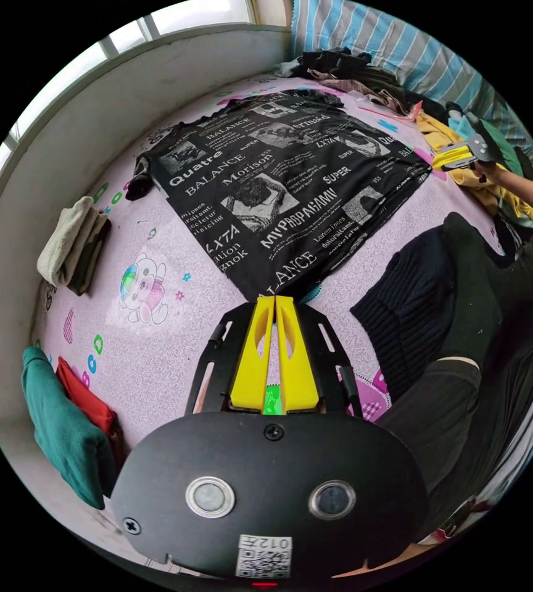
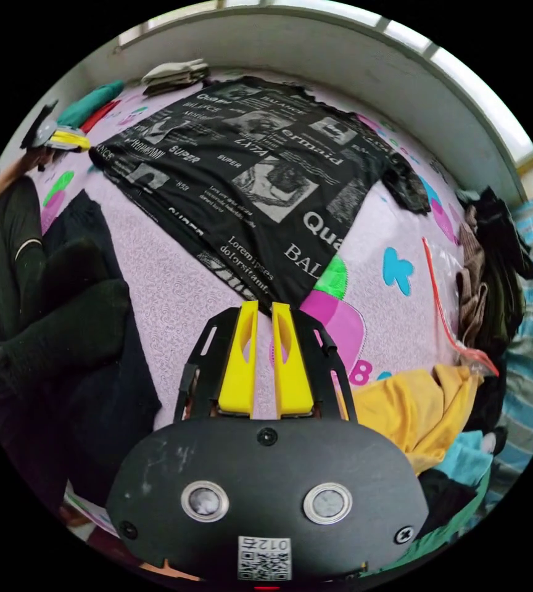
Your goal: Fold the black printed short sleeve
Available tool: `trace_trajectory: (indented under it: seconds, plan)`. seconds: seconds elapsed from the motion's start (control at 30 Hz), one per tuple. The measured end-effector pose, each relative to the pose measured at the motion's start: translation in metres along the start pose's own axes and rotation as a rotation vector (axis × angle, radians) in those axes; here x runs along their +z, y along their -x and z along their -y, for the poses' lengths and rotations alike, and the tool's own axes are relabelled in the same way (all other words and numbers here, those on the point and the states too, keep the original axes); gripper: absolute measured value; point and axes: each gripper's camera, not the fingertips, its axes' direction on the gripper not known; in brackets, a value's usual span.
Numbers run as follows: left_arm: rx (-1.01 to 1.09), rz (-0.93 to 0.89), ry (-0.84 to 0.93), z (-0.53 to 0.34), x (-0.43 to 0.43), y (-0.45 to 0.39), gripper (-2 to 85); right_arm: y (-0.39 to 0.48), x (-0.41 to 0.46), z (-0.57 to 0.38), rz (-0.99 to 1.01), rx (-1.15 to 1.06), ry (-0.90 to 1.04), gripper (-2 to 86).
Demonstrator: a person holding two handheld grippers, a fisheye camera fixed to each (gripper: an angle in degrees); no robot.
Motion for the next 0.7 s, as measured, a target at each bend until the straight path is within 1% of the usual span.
trace_trajectory:
  seconds: [0.2, 0.3, 0.47, 0.6, 0.7]
  plan:
    - [-0.024, -0.006, -0.009, 0.0, -0.003, 0.006, 0.4, 0.0, 0.017, 0.015, 0.045, -0.021, 0.046, 5.6]
    - [-0.019, -0.006, -0.005, 0.002, -0.003, 0.008, 0.4, -0.001, 0.022, 0.016, 0.025, -0.024, 0.066, 5.6]
    - [-0.015, -0.009, 0.005, 0.007, -0.002, 0.01, 0.5, -0.009, 0.026, 0.019, 0.045, 0.011, 0.067, 4.6]
    - [-0.014, -0.01, 0.011, 0.011, -0.003, 0.013, 0.6, -0.016, 0.027, 0.021, 0.044, 0.034, 0.064, 2.0]
    - [-0.014, -0.012, 0.013, 0.015, -0.003, 0.015, 0.7, -0.02, 0.029, 0.023, 0.045, 0.032, 0.07, 2.3]
